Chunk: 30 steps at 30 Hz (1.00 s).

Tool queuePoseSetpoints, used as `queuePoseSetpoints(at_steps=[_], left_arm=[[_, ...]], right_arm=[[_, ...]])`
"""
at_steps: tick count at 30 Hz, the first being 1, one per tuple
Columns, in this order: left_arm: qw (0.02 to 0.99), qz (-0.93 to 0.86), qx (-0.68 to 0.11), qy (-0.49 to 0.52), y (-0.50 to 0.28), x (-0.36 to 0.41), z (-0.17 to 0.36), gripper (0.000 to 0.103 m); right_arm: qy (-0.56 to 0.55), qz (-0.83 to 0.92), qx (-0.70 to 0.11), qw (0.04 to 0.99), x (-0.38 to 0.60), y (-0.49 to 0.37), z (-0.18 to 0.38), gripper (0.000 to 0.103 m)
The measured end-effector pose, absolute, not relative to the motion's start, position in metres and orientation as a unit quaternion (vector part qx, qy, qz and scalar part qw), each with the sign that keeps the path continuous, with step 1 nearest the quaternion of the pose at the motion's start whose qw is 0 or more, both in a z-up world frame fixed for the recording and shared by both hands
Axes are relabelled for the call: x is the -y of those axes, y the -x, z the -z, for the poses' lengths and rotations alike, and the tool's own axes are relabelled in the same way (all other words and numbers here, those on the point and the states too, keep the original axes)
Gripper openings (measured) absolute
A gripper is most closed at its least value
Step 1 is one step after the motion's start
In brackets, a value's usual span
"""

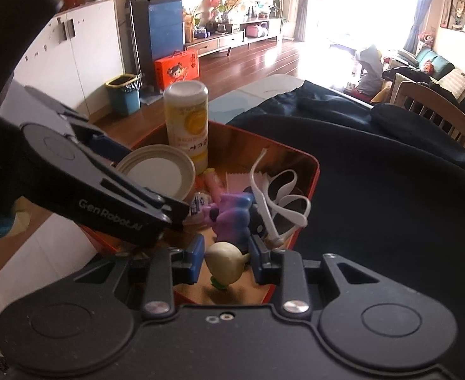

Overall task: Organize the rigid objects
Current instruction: 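Carry the tan lid and cream ball over the red tin with both tools, then release the cream ball into the tin with the right tool while the left tool releases the lid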

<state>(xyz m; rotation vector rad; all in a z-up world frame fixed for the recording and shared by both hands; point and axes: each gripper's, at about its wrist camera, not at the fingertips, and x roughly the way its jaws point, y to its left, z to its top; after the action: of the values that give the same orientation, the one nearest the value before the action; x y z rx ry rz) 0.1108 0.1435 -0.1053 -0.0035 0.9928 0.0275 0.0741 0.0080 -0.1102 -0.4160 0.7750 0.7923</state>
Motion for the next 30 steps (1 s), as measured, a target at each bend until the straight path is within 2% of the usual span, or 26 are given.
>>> queuePoseSetpoints(at_steps=[14,30], left_arm=[[0.87,-0.008,-0.493,-0.003,-0.124,-0.142,0.119,0.078],[0.873,-0.006,-0.486,0.023,-0.117,-0.147,0.118,0.078]], right_arm=[[0.2,-0.363,-0.384,0.825,-0.008,-0.079,0.118,0.031],[0.152,-0.358,-0.379,0.84,0.009,-0.075,0.104,0.043]])
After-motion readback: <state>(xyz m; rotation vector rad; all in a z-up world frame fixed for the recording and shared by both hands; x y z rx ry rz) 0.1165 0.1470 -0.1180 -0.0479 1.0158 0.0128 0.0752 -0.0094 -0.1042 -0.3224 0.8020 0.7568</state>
